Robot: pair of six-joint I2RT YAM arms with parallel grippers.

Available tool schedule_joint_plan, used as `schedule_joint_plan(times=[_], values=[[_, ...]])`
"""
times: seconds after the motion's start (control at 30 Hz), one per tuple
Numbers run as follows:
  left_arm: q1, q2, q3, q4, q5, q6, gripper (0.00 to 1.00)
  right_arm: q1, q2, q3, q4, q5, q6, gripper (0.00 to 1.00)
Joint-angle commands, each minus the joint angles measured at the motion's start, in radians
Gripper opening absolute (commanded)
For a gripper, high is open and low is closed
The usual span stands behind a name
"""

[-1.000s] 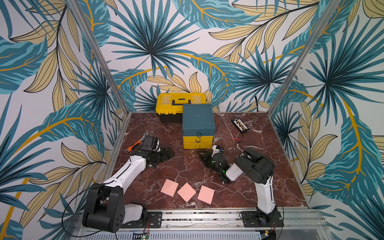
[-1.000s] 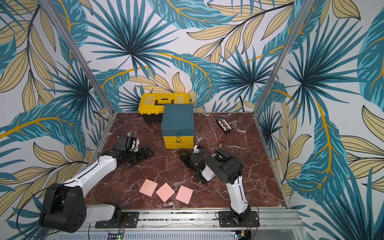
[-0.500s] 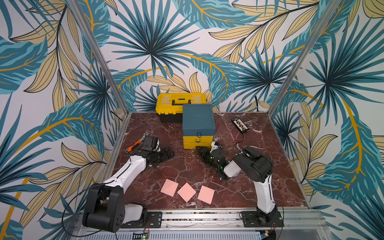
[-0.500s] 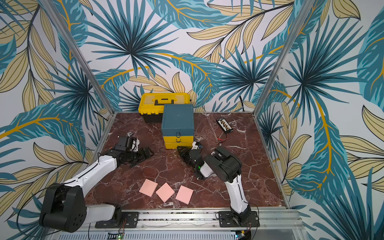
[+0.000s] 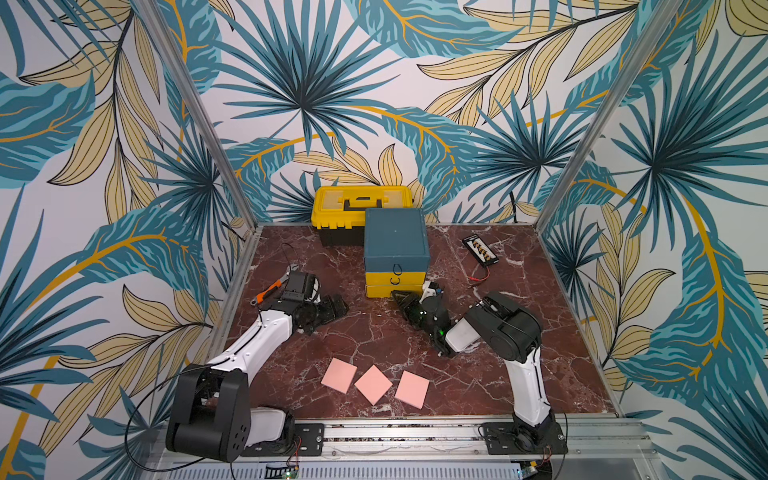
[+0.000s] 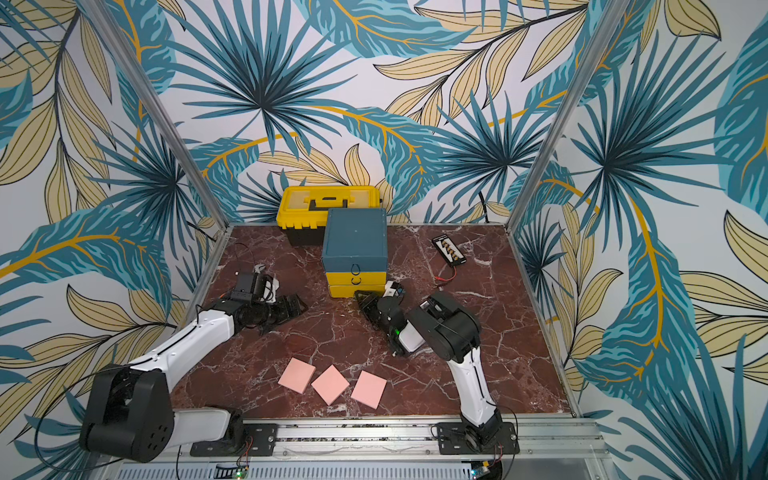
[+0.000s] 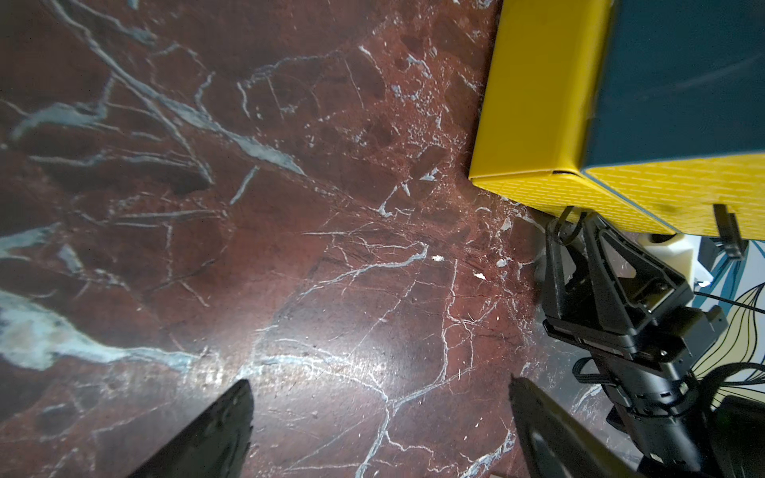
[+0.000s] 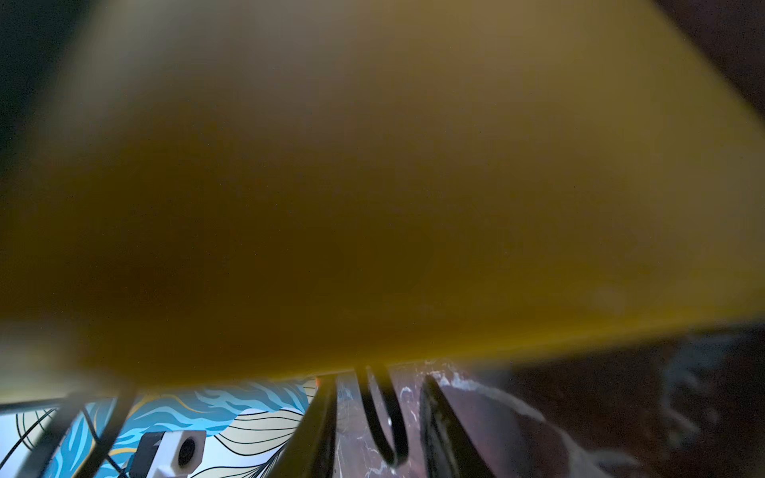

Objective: Please put the sticky notes in the drawer by color
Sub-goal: Open the drawer in the storage box.

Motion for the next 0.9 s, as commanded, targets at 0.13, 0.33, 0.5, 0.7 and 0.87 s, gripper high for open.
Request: schedule_joint_plan(times=[0.13, 0.33, 0.5, 0.7, 0.87], values=[[0.011, 0.006, 0.001, 0.025, 0.009, 0.015, 0.98, 0.005, 0.027, 0.028, 0.027, -0.021, 0.005, 0.25], [0.013, 0.007, 0.002, 0.025, 0.012, 0.016, 0.98, 0.005, 0.018, 0.020, 0.028, -0.018, 0.001, 0.13], [0.013, 0.004, 0.003, 0.021, 0.010, 0.016, 0.98, 0.006, 0.014, 0.010, 0.039, -0.019, 0.005, 0.05], [0.013, -0.010, 0.001, 0.012, 0.008, 0.013, 0.98, 0.009, -0.014, -0.032, 0.062, -0.018, 0.006, 0.02], [0.013, -0.041, -0.005, 0.000, 0.008, 0.009, 0.98, 0.019, -0.037, -0.079, 0.090, -0.010, 0.007, 0.01]])
